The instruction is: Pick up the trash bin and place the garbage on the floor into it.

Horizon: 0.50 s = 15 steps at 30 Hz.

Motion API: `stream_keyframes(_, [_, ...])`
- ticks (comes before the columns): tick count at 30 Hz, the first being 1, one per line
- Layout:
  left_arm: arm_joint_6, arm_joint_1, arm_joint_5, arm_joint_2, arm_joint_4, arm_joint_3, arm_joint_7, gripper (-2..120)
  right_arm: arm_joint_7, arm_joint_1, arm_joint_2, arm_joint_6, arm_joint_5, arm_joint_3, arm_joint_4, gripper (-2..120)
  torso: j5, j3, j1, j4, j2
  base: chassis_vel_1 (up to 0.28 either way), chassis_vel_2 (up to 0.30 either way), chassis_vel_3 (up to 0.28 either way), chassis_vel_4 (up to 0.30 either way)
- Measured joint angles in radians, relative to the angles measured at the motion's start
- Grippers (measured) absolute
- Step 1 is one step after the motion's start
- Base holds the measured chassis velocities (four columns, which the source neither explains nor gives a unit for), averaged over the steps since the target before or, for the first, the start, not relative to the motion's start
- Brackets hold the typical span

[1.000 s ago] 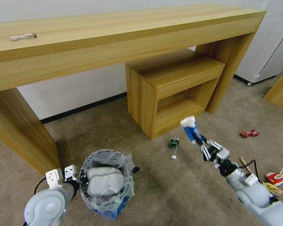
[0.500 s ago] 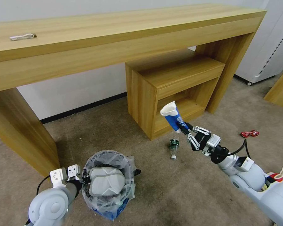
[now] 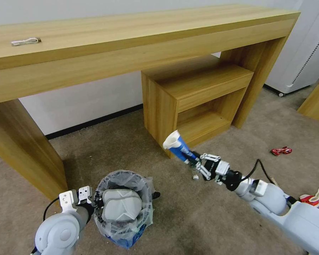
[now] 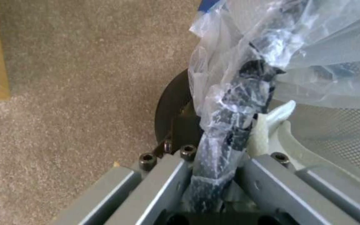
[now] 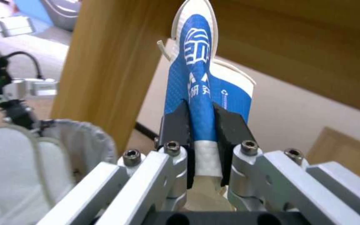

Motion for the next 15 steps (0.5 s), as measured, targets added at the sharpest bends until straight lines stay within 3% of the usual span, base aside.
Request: stream_keyframes(15, [0.001,-0.020,0.014,-0.019,0.021,0.017,-0.002,0,0.094,0.174,0.009,-0.075,-0.019,-0.220,0.033,8,0.0002,0.000,0.000,0.0001,0.000,0.000,0.000,0.000,0.000])
